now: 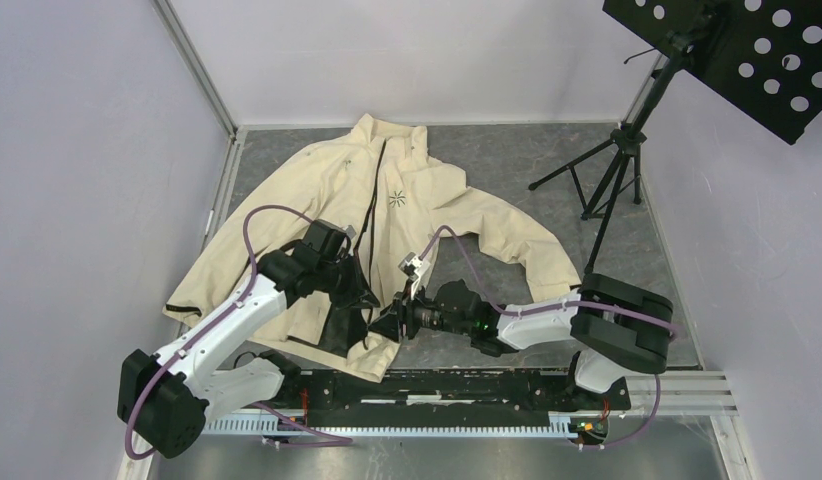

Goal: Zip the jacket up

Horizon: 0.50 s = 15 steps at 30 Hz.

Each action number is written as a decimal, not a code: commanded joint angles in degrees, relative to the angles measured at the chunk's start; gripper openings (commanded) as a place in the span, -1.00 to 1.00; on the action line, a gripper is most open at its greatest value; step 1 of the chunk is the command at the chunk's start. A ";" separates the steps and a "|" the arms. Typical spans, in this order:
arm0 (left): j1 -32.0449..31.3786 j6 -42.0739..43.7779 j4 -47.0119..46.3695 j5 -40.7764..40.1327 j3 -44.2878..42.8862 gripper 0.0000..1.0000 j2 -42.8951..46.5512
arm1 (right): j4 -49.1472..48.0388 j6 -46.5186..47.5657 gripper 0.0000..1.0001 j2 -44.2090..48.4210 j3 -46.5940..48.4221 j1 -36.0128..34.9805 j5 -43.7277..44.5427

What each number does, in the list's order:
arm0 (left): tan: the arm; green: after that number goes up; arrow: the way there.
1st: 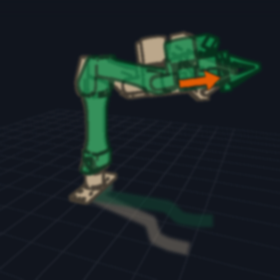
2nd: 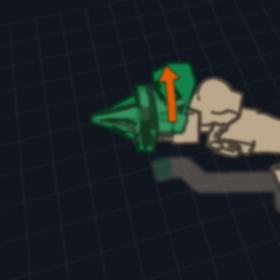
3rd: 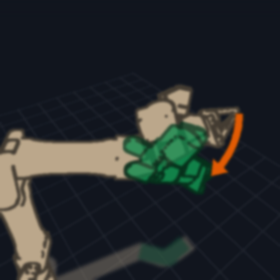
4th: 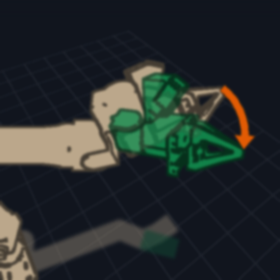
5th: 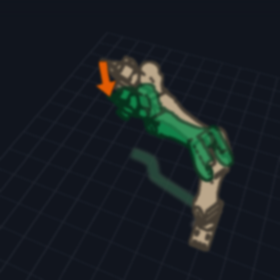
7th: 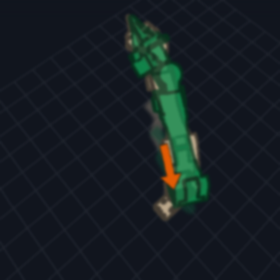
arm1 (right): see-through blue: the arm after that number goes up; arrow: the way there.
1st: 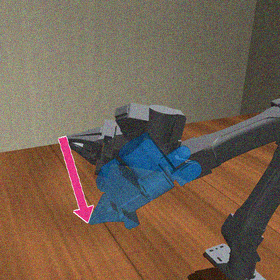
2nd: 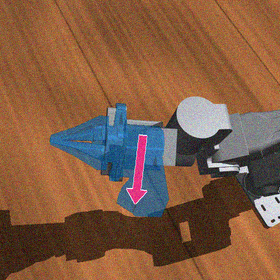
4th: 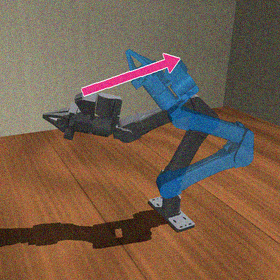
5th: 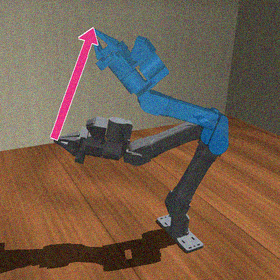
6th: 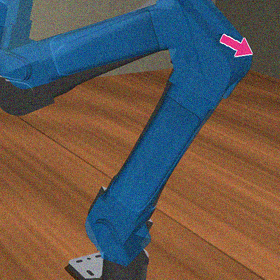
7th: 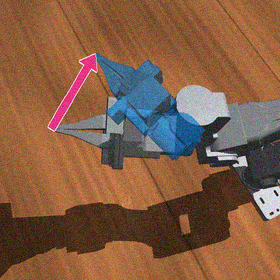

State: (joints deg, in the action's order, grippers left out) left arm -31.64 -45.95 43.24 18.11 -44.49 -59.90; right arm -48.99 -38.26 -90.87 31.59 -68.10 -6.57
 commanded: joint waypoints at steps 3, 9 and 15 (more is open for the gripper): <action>-0.27 2.14 -0.27 1.62 -2.69 -0.95 0.10 | -4.23 0.78 -0.15 -2.06 1.54 0.33 -2.55; -0.27 2.75 -0.02 1.78 -2.62 -0.95 0.27 | -9.81 2.18 -0.69 -2.80 0.58 0.51 -4.71; -0.27 5.50 0.02 3.93 -3.22 -0.85 1.05 | -19.54 9.28 -1.00 -5.21 0.21 2.23 -13.88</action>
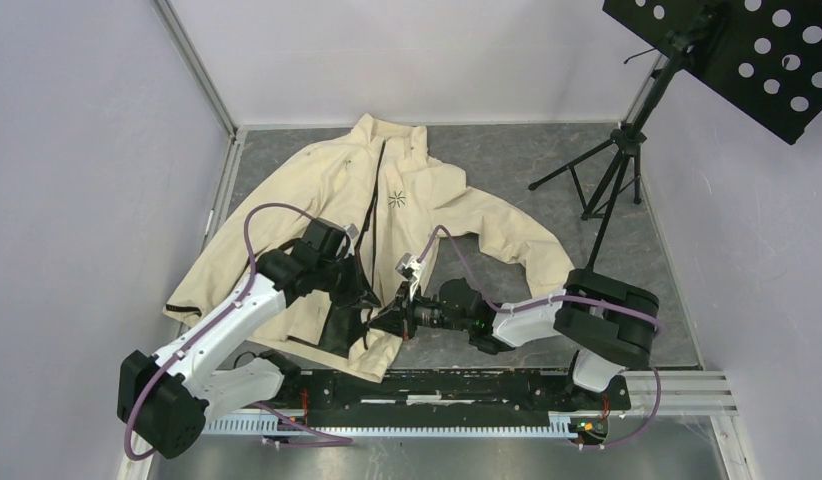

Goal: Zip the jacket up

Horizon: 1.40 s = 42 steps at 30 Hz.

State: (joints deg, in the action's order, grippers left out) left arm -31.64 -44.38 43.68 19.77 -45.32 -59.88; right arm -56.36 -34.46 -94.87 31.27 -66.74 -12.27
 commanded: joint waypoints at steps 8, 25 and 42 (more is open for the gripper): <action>-0.18 6.74 6.73 -4.17 -7.93 0.73 4.42 | -26.48 5.20 -1.00 -4.65 -1.54 5.05 -23.29; 4.08 12.17 27.48 -26.19 -15.86 0.88 -7.19 | -54.35 -4.45 -1.00 -11.39 -6.34 10.05 -35.54; 3.69 19.28 29.87 -28.65 -18.75 0.31 -31.40 | -55.46 -6.87 -1.00 -9.59 -8.28 12.67 -34.67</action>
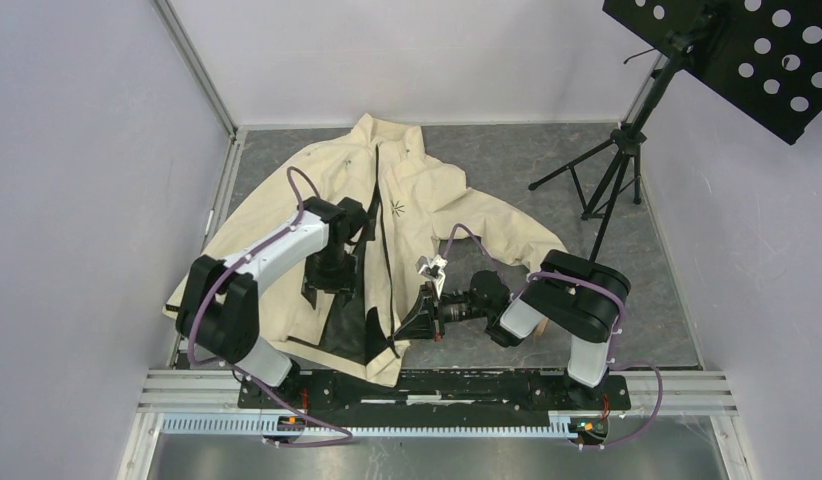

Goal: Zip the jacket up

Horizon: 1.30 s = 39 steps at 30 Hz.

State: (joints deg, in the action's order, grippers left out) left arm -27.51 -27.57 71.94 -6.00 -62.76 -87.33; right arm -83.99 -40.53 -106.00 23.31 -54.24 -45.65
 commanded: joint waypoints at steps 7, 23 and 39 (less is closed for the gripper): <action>-0.60 0.11 1.89 -10.91 -1.11 0.19 -11.41 | -28.00 -1.02 -1.00 2.37 -0.84 0.41 -1.20; -0.63 0.82 -1.84 -11.02 0.62 0.06 -21.17 | -28.14 -1.60 -1.00 4.13 -1.47 0.54 -0.78; -0.54 2.93 -6.90 -10.36 0.03 -0.46 -27.25 | -28.14 -1.65 -1.00 4.13 -1.67 0.56 -0.51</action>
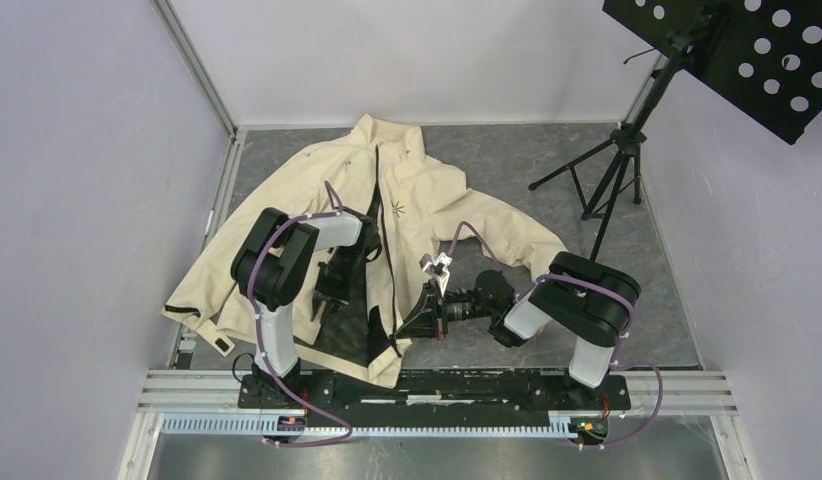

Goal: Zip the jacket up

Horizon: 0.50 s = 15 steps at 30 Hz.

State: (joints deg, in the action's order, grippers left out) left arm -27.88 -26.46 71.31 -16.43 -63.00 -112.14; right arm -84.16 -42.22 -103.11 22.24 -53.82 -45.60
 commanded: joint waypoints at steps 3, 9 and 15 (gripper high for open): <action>-0.16 1.63 -6.18 -2.67 -0.15 -0.68 -0.35 | -27.93 -0.12 -1.00 1.14 -0.57 0.14 -0.54; 0.02 0.71 -6.24 -4.03 -2.21 -0.82 5.41 | -27.93 -0.22 -1.00 0.94 -0.50 0.12 -0.41; 0.17 -0.34 -6.36 0.40 -4.01 -0.52 10.72 | -27.91 -0.31 -1.00 0.89 -0.44 0.21 -0.41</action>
State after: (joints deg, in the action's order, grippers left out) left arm -27.88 -26.46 67.07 -18.63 -64.58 -106.72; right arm -84.16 -42.28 -103.11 22.24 -53.82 -45.45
